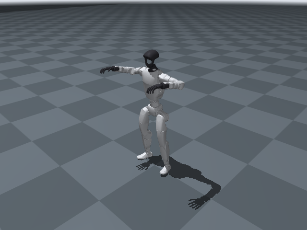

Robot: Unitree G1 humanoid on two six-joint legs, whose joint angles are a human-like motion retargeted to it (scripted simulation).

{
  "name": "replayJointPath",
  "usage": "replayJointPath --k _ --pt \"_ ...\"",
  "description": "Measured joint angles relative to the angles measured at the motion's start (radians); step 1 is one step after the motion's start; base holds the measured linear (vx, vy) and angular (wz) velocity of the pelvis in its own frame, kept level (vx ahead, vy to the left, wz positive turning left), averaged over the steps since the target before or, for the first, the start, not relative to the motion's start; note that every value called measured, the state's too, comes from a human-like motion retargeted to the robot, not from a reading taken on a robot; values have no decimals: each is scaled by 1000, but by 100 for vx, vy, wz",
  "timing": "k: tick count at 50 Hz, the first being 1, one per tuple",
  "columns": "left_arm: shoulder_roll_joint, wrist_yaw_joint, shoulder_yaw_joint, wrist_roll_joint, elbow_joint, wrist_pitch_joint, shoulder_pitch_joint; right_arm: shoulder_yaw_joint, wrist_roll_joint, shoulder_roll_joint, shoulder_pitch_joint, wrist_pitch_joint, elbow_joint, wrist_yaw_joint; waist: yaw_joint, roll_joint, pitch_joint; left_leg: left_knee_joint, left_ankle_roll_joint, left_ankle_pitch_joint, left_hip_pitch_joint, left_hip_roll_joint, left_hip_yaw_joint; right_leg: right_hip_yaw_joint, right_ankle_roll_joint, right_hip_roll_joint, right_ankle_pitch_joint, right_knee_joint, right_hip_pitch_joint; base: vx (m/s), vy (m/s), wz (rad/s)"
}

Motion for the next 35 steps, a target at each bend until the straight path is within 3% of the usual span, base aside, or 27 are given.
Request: replayJointPath --k 13,17,22,29,35 --pt "18 -8 36 -56 46 16 24 -11 43 -6 6 -1 -29 2 -45 18 61 -14 -25 -2 35 33 -30 14 -17 20 -43 248 -112 0 4 9" --pt "22 -19 2 -58 53 21 -3 11 41 -19 -16 8 -26 12 -83 0 56 -14 -26 2 34 10 -47 -25 2 28 -33 135 -109 5 -6 30" --pt "21 -16 -30 -54 54 27 -39 17 38 -19 -41 14 -14 -4 -82 -8 46 -21 -3 3 42 1 -39 -1 -27 36 13 80 -99 5 -10 -7" --pt "-29 9 -43 -77 71 18 -79 -3 11 -21 -16 0 -21 -2 -62 6 24 26 11 12 14 13 -19 7 7 47 27 32 -92 5 -13 -17" --pt "-19 16 -91 -56 68 8 -129 -41 -6 -22 7 -2 -17 -4 -84 -3 26 194 62 54 -89 2 -65 -29 40 20 37 -17 -57 3 -9 30"
